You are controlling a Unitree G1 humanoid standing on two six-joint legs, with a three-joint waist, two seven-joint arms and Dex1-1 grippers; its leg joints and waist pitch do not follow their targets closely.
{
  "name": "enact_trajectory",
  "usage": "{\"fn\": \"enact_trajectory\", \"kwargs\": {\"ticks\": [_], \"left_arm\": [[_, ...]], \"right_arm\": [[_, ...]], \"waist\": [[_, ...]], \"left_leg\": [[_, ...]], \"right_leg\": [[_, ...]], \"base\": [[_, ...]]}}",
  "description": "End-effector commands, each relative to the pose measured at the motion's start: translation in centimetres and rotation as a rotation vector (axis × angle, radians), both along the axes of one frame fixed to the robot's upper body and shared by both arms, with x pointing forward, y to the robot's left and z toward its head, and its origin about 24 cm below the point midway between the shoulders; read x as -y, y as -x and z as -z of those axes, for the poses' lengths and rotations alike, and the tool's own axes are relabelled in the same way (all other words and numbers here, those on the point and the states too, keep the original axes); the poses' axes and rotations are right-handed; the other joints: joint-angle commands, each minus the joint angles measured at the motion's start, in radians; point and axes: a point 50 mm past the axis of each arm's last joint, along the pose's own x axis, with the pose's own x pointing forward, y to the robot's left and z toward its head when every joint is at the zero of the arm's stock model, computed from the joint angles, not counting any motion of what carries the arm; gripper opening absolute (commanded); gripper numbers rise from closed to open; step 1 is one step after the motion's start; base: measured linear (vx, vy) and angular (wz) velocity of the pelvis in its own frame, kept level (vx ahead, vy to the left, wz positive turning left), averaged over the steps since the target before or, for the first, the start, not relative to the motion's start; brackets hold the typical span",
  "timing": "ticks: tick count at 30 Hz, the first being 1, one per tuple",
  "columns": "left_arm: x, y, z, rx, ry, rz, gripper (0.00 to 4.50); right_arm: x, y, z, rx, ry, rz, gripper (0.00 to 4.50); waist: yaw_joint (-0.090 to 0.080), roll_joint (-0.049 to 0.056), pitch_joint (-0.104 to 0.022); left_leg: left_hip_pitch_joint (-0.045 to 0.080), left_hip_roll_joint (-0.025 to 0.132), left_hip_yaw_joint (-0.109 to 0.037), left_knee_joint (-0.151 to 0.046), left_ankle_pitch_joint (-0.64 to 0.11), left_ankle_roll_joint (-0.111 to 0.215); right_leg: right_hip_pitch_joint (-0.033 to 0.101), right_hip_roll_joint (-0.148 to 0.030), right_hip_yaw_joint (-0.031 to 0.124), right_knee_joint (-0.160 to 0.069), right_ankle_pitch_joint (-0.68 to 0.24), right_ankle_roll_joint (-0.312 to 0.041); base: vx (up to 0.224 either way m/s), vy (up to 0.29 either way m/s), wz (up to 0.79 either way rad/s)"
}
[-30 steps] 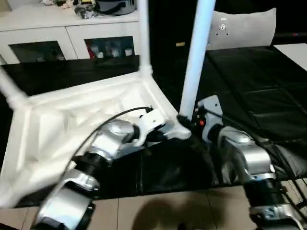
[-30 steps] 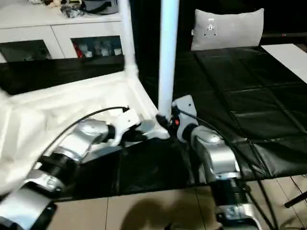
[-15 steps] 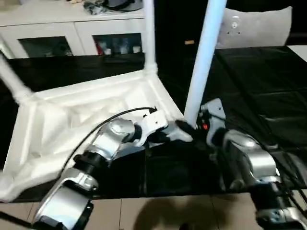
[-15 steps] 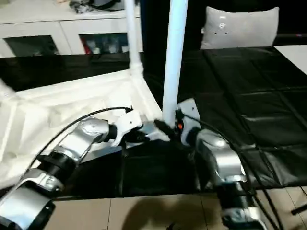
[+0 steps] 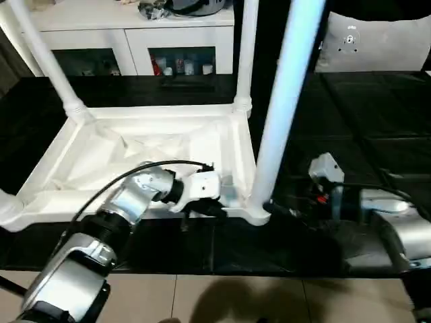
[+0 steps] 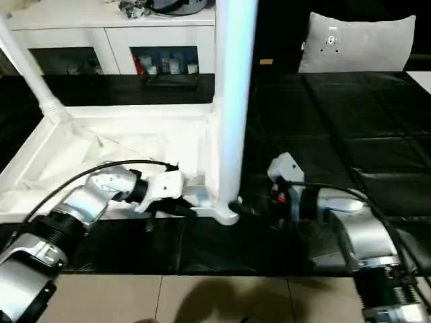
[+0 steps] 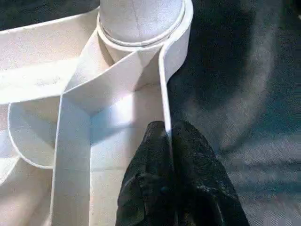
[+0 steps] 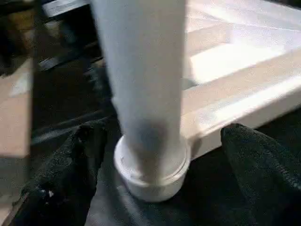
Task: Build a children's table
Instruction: Rotate leg to tighten
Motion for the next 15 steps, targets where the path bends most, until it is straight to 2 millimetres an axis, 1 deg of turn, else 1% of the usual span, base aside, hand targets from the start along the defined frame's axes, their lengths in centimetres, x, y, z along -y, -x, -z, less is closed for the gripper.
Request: {"fn": "enact_trajectory", "kwargs": {"ticks": [1,2,5,6,7,9,11,12,13,14,15], "left_arm": [[0.3,0.5,-0.2,0.014,-0.058,0.133,0.0],[0.3,0.7,-0.2,0.011,-0.062,0.151,0.0],[0.2,1.3,0.1,-0.005,-0.08,0.219,0.0],[0.2,1.3,0.1,-0.005,-0.08,0.219,0.0],[0.3,1.5,0.1,-0.011,-0.084,0.241,0.0],[0.3,1.8,0.2,-0.017,-0.088,0.266,0.0],[0.4,2.1,0.4,-0.022,-0.093,0.29,0.0],[0.5,2.2,0.4,-0.024,-0.094,0.298,0.0],[0.5,2.2,0.4,-0.024,-0.094,0.299,0.0],[0.5,2.2,0.4,-0.024,-0.094,0.299,0.0],[0.5,2.2,0.5,-0.025,-0.094,0.307,0.0]], "right_arm": [[-0.5,0.5,-0.2,-0.006,-0.004,-0.104,3.94],[-0.6,0.5,-0.1,-0.013,-0.005,-0.121,3.86],[-1.0,0.6,0.0,-0.031,-0.016,-0.162,3.81],[-1.0,0.6,0.0,-0.031,-0.016,-0.162,3.6],[-1.1,0.6,0.0,-0.028,-0.02,-0.173,3.5],[-1.3,0.6,0.1,-0.028,-0.024,-0.19,3.45],[-1.8,0.7,0.2,-0.034,-0.032,-0.212,3.16],[-1.9,0.7,0.3,-0.041,-0.036,-0.222,3.16],[-1.9,0.7,0.3,-0.042,-0.037,-0.224,3.0],[-2.0,0.7,0.3,-0.042,-0.037,-0.225,3.0],[-2.1,0.7,0.4,-0.045,-0.034,-0.238,2.95]], "waist": [[0.003,-0.018,-0.066],[0.004,-0.018,-0.067],[0.01,-0.017,-0.067],[0.01,-0.018,-0.067],[0.012,-0.017,-0.067],[0.014,-0.017,-0.067],[0.02,-0.017,-0.067],[0.021,-0.016,-0.068],[0.025,-0.016,-0.068],[0.026,-0.016,-0.068],[0.029,-0.014,-0.069]], "left_leg": [[-0.01,0.044,-0.001,-0.075,-0.139,0.11],[-0.009,0.044,-0.001,-0.075,-0.139,0.109],[-0.008,0.048,-0.002,-0.078,-0.143,0.1],[-0.009,0.048,-0.002,-0.077,-0.14,0.099],[-0.008,0.049,-0.002,-0.078,-0.139,0.096],[-0.008,0.049,-0.001,-0.077,-0.139,0.092],[-0.008,0.049,0.0,-0.077,-0.132,0.091],[-0.008,0.049,0.0,-0.077,-0.13,0.091],[-0.007,0.05,0.0,-0.077,-0.128,0.09],[-0.006,0.05,0.001,-0.077,-0.126,0.089],[-0.006,0.05,0.0,-0.077,-0.123,0.087]], "right_leg": [[0.07,-0.055,0.059,-0.067,-0.328,-0.165],[0.07,-0.055,0.059,-0.066,-0.331,-0.165],[0.069,-0.055,0.06,-0.065,-0.333,-0.166],[0.069,-0.055,0.061,-0.064,-0.329,-0.167],[0.068,-0.056,0.061,-0.062,-0.325,-0.169],[0.067,-0.056,0.062,-0.063,-0.325,-0.17],[0.067,-0.056,0.062,-0.061,-0.319,-0.172],[0.068,-0.057,0.063,-0.061,-0.318,-0.172],[0.067,-0.056,0.063,-0.06,-0.319,-0.171],[0.067,-0.056,0.063,-0.06,-0.318,-0.171],[0.067,-0.056,0.063,-0.059,-0.314,-0.172]], "base": [[0.0,0.0,0.0],[0.0,0.0,0.0],[0.0,0.0,0.0],[0.0,0.0,0.0],[0.0,0.0,0.0],[0.0,0.0,0.0],[0.0,0.0,0.0],[0.0,0.0,0.0],[0.0,0.0,0.0],[0.0,0.0,0.0],[0.0,0.0,0.0]]}}
